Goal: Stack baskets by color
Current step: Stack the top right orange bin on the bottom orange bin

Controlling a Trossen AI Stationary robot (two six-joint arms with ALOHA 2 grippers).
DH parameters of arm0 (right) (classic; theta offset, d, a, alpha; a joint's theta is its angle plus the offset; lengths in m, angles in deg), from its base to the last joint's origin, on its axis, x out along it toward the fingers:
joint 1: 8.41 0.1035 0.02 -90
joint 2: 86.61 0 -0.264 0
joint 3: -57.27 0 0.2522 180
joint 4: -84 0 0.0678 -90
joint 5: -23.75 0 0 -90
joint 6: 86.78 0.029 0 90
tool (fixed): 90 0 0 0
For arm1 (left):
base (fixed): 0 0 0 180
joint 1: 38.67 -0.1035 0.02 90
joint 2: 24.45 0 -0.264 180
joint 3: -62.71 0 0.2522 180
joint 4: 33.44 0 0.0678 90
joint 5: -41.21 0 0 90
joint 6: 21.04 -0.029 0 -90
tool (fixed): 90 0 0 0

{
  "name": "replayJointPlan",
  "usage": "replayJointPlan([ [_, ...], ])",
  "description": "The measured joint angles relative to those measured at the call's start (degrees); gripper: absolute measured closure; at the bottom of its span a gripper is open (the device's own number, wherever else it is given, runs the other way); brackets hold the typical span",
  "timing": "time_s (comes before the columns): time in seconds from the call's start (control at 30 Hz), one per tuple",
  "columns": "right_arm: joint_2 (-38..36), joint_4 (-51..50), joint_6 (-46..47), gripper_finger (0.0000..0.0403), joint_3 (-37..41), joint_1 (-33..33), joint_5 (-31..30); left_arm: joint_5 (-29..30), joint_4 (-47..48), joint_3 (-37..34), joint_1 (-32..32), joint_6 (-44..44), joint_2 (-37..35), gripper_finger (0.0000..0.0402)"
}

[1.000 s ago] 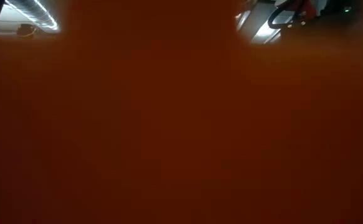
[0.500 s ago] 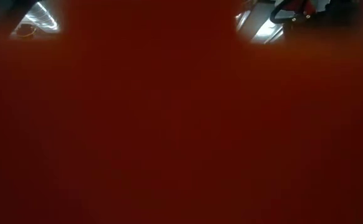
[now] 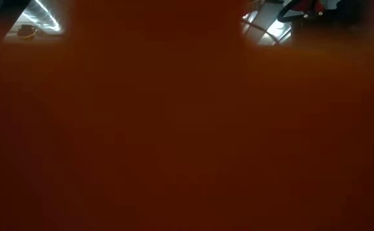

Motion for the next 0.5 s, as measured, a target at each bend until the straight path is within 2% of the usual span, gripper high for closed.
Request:
replayJointPlan([
  [0.1, 0.0, 0.0, -1.45, 0.0268, 0.0, 0.0, -0.02, -1.76, -0.18, 0.0, 1.52, 1.29, 0.02, 0.0315],
  [0.5, 0.0, -1.95, -1.88, 0.0268, 0.0, 0.0, 0.17, -1.88, -1.74, -0.02, 6.43, 8.71, -0.35, 0.0315],
])
